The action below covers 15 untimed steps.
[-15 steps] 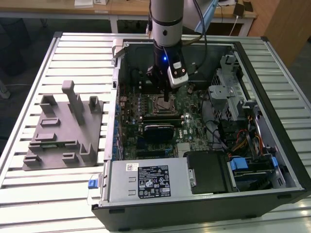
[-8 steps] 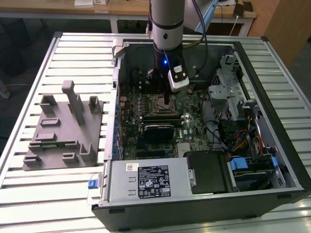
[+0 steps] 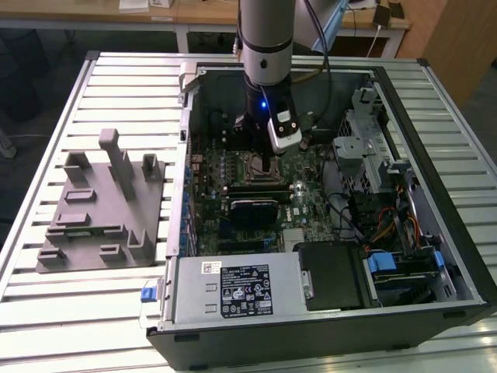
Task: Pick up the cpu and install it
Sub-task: 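Install the second cpu locking lever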
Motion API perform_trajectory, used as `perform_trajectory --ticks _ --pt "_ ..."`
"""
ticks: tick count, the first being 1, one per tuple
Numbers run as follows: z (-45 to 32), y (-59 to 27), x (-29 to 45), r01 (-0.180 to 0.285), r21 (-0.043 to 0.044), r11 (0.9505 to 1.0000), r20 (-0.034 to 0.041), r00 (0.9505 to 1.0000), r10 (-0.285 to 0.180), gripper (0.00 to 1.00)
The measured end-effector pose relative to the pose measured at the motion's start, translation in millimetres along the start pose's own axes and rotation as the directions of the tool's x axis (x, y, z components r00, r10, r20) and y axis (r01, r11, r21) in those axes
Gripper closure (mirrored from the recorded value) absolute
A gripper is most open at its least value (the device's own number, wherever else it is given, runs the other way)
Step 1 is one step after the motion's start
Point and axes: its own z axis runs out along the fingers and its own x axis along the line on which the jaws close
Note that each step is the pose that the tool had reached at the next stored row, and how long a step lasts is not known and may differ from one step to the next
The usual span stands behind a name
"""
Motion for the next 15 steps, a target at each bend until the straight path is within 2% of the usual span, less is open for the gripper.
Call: perform_trajectory --ticks 7,15 --pt "4.8 -2.6 2.5 0.008 -0.0007 1.0000 -0.0002 1.0000 -0.008 0.89" --pt "8.7 -5.7 8.6 0.071 -0.0069 0.9975 -0.0014 0.9975 -0.071 0.89"
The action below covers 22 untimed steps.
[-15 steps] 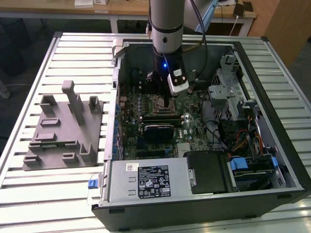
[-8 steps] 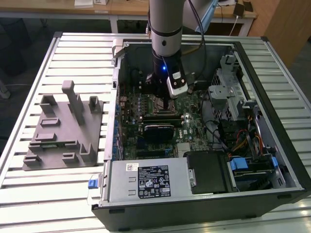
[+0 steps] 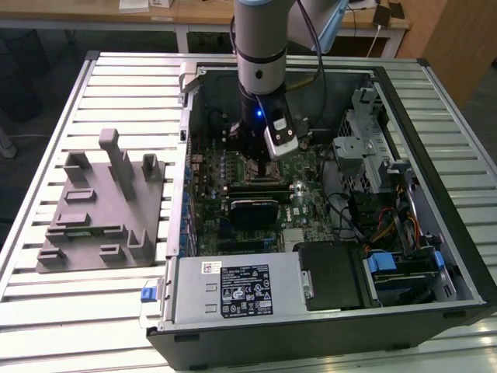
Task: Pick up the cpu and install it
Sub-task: 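Install the second cpu locking lever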
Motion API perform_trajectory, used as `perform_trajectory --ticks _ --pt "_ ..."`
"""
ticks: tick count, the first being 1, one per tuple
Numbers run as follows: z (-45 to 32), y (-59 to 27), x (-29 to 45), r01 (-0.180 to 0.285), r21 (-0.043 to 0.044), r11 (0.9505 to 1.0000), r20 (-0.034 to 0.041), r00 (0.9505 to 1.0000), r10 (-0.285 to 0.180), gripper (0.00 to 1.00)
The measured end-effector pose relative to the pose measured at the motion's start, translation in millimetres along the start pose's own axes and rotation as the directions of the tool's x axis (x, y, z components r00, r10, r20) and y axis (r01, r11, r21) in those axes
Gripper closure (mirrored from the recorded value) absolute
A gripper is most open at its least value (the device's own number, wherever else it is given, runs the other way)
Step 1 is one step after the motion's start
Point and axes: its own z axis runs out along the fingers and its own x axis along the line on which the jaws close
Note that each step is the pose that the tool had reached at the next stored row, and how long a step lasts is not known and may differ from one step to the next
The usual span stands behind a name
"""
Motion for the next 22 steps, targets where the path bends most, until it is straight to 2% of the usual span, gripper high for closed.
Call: perform_trajectory --ticks 13,14,17,22 --pt "4.9 -7.0 11.8 0.082 -0.0112 0.9966 -0.0019 0.9966 -0.082 0.89" --pt "5.5 -7.7 12.5 0.086 -0.0140 0.9962 -0.0024 0.9963 -0.086 0.89" --pt "7.7 -9.4 14.3 0.095 -0.0304 0.9950 -0.0041 0.9954 -0.095 0.89" --pt "11.7 -13.1 16.7 0.109 -0.0402 0.9932 -0.0052 0.9940 -0.110 0.89"
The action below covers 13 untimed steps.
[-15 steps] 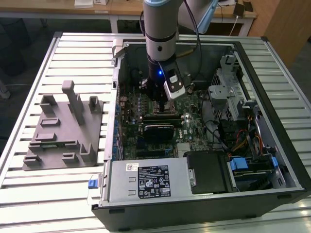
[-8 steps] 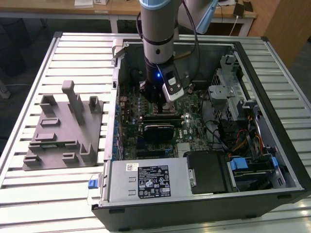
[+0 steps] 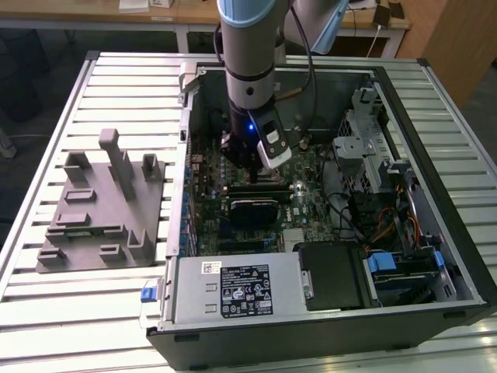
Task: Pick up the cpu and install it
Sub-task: 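Install the second cpu locking lever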
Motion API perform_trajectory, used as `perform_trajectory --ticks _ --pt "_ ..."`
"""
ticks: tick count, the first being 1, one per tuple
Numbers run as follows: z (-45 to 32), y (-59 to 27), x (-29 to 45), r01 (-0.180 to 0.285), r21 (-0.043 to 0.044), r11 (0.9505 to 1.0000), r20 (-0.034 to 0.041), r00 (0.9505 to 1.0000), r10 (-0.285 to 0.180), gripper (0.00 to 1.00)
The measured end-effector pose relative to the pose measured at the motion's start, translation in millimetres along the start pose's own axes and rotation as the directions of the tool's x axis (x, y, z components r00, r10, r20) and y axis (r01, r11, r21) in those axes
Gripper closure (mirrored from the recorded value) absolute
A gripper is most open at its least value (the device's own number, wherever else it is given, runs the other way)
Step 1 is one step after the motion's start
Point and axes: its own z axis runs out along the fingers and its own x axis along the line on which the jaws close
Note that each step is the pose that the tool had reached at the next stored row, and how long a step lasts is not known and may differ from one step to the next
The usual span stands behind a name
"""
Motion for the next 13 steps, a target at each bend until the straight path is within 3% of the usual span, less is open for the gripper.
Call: perform_trajectory --ticks 7,9,13 --pt "3.3 -5.1 6.0 0.019 -0.0195 0.9996 -0.0023 0.9998 -0.019 0.89" --pt "4.2 -6.5 7.0 0.022 -0.0318 0.9993 -0.0033 0.9997 -0.022 0.89" --pt "5.9 -9.4 7.9 0.023 -0.0654 0.9976 -0.0055 0.9997 -0.023 0.89"
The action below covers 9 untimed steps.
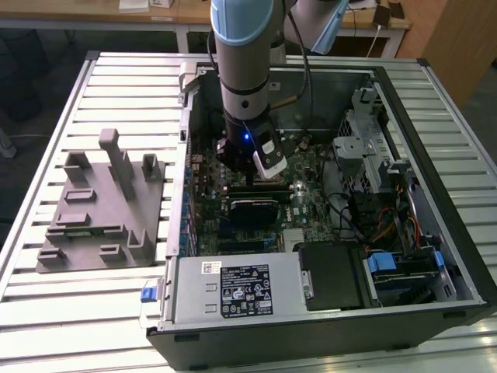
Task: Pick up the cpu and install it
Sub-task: 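Install the second cpu locking lever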
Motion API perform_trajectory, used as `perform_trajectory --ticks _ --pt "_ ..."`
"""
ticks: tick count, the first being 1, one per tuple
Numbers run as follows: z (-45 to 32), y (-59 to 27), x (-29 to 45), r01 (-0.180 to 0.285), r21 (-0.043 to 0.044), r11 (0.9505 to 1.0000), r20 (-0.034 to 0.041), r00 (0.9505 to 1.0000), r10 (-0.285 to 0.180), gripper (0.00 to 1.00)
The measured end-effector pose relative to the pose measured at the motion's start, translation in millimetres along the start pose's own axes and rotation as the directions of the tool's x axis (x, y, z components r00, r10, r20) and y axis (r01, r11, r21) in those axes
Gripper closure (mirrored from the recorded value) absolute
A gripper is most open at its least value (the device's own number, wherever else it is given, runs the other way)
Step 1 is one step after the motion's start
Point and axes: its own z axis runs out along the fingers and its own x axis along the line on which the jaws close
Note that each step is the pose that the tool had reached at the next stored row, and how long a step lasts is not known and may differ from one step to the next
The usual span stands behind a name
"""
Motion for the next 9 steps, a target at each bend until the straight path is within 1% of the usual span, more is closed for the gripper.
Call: perform_trajectory --ticks 1,5,7,8,9 --pt "0.2 -1.2 0.2 0.000 -0.0049 1.0000 -0.0004 1.0000 0.000 0.89" --pt "1.1 -4.8 2.0 0.000 -0.0119 0.9999 -0.0009 1.0000 0.000 0.89" --pt "1.5 -5.8 3.5 -0.001 -0.0190 0.9998 -0.0013 1.0000 0.001 0.89" --pt "1.8 -6.2 4.6 -0.001 -0.0271 0.9996 -0.0017 1.0000 0.001 0.89" --pt "2.1 -6.6 5.6 -0.002 -0.0383 0.9993 -0.0025 1.0000 0.002 0.89"
